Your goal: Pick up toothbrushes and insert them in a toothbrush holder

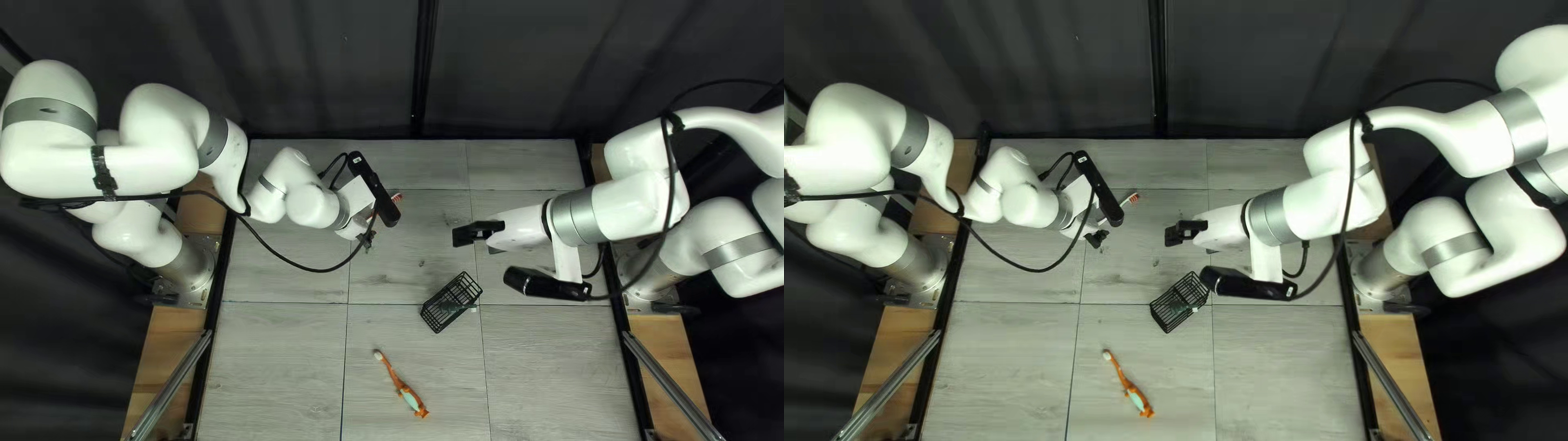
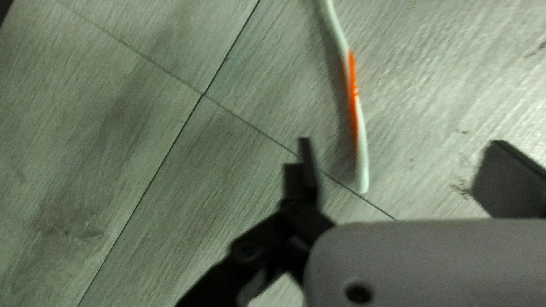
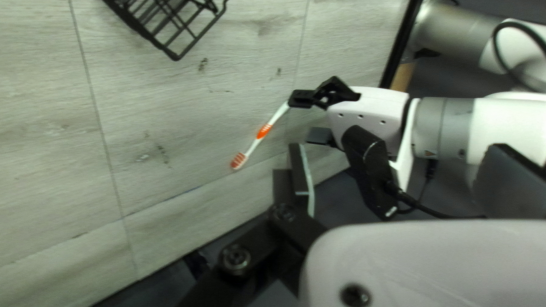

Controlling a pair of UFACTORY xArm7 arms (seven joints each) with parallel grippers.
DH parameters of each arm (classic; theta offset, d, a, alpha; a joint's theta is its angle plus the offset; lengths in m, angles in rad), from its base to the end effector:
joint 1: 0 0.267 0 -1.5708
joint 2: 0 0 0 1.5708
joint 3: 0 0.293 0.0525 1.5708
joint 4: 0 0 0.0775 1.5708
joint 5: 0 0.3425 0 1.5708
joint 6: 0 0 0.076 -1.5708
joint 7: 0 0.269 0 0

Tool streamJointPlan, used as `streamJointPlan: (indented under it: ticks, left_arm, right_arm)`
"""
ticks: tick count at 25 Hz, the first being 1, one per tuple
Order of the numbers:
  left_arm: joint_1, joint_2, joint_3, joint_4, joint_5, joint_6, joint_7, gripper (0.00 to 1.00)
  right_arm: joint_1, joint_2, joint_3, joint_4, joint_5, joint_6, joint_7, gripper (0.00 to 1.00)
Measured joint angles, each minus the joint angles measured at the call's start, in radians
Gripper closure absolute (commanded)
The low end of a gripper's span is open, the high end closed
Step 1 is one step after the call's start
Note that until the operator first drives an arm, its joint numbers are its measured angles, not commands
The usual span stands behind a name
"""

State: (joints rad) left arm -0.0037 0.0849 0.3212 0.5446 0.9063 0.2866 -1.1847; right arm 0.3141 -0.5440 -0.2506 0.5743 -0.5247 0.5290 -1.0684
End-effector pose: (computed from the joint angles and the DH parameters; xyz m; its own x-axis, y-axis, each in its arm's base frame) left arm 0.3982 0.1396 0.0326 0.7679 0.5439 0.3384 0.6140 -0.7756 -0.1465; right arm 0.4538 0.0074 0.2810 0.0840 0.9950 -0.0545 0.8054 -0.0356 0.5916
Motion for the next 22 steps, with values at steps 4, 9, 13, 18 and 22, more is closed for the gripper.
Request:
streamJointPlan:
  ticks: [4, 9, 13, 18, 22]
  left_arm:
    - [-0.001, -0.004, -0.002, -0.003, 0.004, 0.008, 0.01, 0.0]
    - [-0.021, -0.025, -0.015, -0.007, 0.057, 0.05, 0.01, 0.0]
    - [-0.04, -0.02, -0.035, 0.011, 0.048, 0.102, 0.053, 0.0]
    - [-0.068, -0.012, -0.068, 0.056, -0.03, 0.209, 0.117, 0.0]
    - [-0.07, -0.01, -0.07, 0.06, -0.028, 0.216, 0.117, 0.0]
  right_arm:
    - [0.009, -0.035, -0.034, 0.008, 0.062, 0.054, -0.004, 0.0]
    - [0.019, -0.047, -0.099, 0.028, 0.144, 0.113, -0.019, 0.0]
    - [0.022, -0.046, -0.117, 0.035, 0.163, 0.126, -0.025, 0.0]
    - [0.022, -0.046, -0.118, 0.035, 0.164, 0.126, -0.025, 0.0]
    - [0.023, -0.052, -0.122, 0.031, 0.163, 0.129, -0.035, 0.0]
